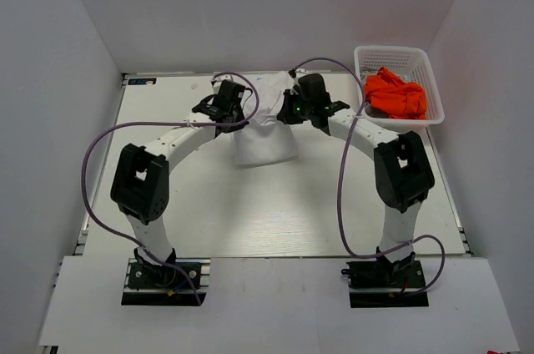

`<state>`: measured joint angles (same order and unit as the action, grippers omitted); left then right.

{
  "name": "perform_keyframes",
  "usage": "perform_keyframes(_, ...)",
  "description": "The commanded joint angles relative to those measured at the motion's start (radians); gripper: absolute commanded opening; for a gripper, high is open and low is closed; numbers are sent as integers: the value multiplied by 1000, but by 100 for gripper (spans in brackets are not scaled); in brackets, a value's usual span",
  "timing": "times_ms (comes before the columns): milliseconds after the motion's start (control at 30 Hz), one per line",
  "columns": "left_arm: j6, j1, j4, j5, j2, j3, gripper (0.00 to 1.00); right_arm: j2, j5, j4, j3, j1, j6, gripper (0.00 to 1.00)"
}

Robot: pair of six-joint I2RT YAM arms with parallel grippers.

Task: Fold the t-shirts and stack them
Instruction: Fold the folded rectangular tshirt in 1/3 of the way

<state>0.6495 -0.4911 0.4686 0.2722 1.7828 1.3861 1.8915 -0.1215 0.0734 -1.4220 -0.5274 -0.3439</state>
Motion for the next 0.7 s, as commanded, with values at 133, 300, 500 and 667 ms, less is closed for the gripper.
perform_keyframes(133,-68,48,-50,-22,101,145,0,109,-26,-7,-144,36,19,0)
perform_keyframes(300,-68,75,-50,-22,155,178,0,190,-40,26,-229,59,20,0)
perform_keyframes(500,-91,95,-59,-44,240,235,0,265,-55,37,-293,81,8,0)
perform_keyframes(667,-91,105,-50,-44,287,258,0,322,-64,-7,-293,95,-27,0)
